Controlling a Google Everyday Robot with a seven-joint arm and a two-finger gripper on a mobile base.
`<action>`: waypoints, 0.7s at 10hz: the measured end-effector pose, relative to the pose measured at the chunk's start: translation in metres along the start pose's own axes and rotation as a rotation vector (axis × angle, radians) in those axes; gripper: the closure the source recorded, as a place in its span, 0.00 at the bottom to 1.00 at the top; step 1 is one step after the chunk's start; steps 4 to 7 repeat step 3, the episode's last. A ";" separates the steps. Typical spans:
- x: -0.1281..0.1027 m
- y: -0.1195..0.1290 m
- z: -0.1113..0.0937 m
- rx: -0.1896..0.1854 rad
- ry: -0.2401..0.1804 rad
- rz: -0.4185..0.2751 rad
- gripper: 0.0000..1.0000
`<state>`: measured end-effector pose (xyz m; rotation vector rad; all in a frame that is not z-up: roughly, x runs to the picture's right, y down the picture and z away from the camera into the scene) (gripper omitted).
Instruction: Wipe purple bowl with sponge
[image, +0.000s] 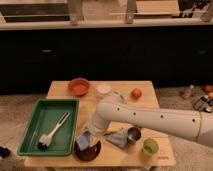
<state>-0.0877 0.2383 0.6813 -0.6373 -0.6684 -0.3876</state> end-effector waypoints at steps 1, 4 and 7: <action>-0.005 0.001 0.002 0.001 -0.021 -0.005 1.00; -0.015 0.004 0.009 -0.013 -0.060 -0.019 1.00; -0.015 0.004 0.009 -0.013 -0.060 -0.019 1.00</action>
